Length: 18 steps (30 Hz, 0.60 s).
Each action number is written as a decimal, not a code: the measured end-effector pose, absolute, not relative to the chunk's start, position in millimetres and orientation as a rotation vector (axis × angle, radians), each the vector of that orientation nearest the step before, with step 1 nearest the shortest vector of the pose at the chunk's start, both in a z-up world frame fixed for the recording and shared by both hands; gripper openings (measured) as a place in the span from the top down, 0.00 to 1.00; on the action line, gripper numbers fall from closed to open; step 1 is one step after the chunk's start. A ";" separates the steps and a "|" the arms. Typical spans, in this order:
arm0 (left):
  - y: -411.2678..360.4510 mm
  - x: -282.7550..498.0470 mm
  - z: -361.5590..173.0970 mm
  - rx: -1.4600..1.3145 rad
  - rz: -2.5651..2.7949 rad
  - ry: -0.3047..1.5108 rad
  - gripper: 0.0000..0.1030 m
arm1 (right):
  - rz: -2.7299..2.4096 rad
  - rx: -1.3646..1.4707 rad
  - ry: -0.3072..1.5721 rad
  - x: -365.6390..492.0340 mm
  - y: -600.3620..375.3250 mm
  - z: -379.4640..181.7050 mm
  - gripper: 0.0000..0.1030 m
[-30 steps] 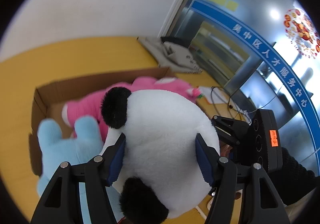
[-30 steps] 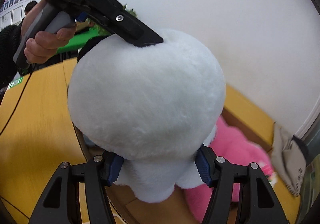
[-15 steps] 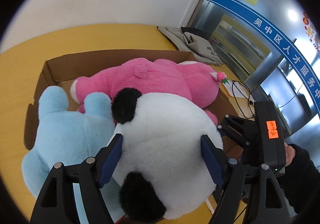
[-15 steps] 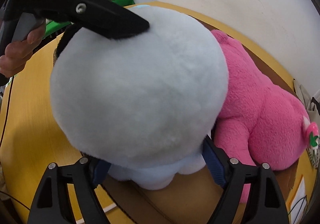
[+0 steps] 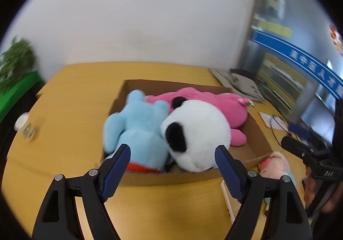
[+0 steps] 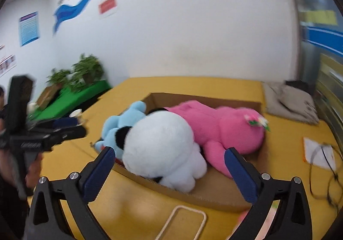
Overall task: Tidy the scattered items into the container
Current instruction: 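Withdraw both grippers from the box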
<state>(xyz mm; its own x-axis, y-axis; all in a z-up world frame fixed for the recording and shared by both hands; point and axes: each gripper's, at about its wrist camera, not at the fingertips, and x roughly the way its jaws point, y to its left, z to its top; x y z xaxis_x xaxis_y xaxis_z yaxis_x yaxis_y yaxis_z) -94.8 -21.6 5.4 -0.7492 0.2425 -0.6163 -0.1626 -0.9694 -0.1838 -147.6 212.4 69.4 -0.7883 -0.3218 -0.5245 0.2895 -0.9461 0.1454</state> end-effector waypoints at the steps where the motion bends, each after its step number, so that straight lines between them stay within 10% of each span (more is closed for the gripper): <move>1: -22.8 -87.0 3.1 -0.992 2.757 -0.207 0.21 | -2.728 0.820 -0.109 -143.3 214.1 67.1 0.00; 18: 19.3 -25.8 0.8 -0.951 2.740 -0.093 0.21 | -2.841 0.950 0.021 -89.7 209.3 35.4 0.00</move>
